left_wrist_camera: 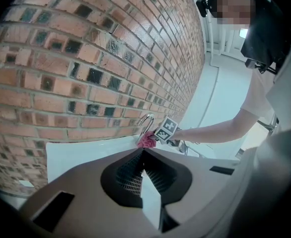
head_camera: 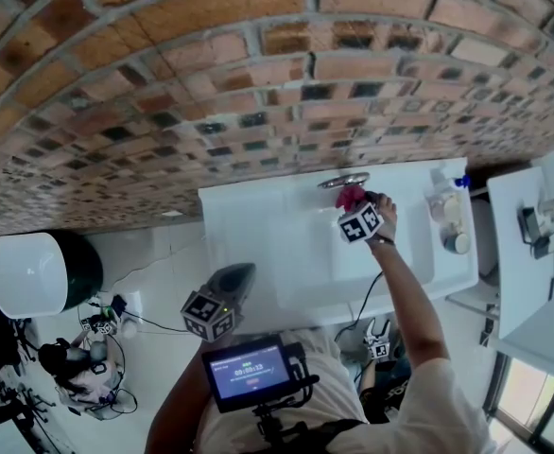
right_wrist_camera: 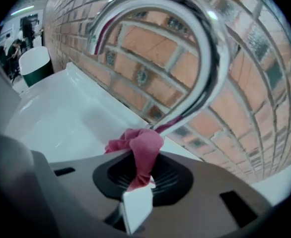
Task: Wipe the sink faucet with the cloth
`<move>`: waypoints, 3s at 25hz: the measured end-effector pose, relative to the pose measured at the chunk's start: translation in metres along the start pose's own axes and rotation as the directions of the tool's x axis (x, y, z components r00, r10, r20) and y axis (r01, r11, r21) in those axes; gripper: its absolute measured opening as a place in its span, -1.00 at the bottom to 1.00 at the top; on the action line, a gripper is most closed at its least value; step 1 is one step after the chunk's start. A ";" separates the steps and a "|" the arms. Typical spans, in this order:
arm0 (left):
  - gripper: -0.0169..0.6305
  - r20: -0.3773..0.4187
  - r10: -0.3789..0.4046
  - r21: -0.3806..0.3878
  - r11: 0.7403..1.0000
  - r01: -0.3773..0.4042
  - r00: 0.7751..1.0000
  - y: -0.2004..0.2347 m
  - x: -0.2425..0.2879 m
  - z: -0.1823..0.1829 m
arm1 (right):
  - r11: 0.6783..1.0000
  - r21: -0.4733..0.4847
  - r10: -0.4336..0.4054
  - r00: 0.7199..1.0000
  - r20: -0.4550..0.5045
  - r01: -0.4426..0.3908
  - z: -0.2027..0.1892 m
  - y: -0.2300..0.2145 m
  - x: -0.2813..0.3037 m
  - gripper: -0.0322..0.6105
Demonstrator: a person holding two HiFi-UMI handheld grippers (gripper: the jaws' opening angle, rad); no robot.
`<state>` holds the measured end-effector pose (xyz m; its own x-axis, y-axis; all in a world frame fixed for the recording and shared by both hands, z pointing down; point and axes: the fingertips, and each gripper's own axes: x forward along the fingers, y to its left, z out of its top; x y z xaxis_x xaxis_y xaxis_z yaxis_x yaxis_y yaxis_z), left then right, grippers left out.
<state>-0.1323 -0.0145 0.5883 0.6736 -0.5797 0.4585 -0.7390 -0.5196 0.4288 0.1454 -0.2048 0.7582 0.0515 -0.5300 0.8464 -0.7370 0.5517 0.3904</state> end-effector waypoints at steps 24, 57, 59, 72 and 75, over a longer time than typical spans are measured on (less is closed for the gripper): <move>-0.97 -0.045 0.018 0.009 1.000 -0.017 0.999 -0.008 0.010 -0.009 | 0.761 0.600 0.377 0.921 -0.101 -0.246 -0.078 -0.063 0.091 -0.64; -0.97 0.129 -0.131 0.091 0.989 0.119 0.983 -0.039 -0.011 0.036 | 0.730 0.590 -0.046 0.836 0.547 -0.346 -0.095 0.064 -0.230 -0.63; -0.97 0.135 -0.130 0.087 0.989 0.119 0.982 -0.036 -0.018 0.033 | 0.717 0.590 -0.021 0.835 0.550 -0.371 -0.091 0.078 -0.235 -0.63; -0.97 0.141 -0.133 0.085 0.989 0.122 0.981 -0.028 -0.033 0.021 | 0.722 0.577 -0.004 0.831 0.556 -0.382 -0.079 0.095 -0.247 -0.63; -0.96 0.133 -0.130 0.081 0.989 0.120 0.982 -0.026 -0.033 0.019 | 0.710 0.588 -0.012 0.828 0.561 -0.388 -0.078 0.086 -0.247 -0.63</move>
<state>-0.1354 0.0068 0.5470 0.7568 -0.5854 0.2908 -0.6509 -0.6345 0.4167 0.1215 0.0237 0.6109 -0.3267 -0.8065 0.4928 -0.9392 0.2189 -0.2644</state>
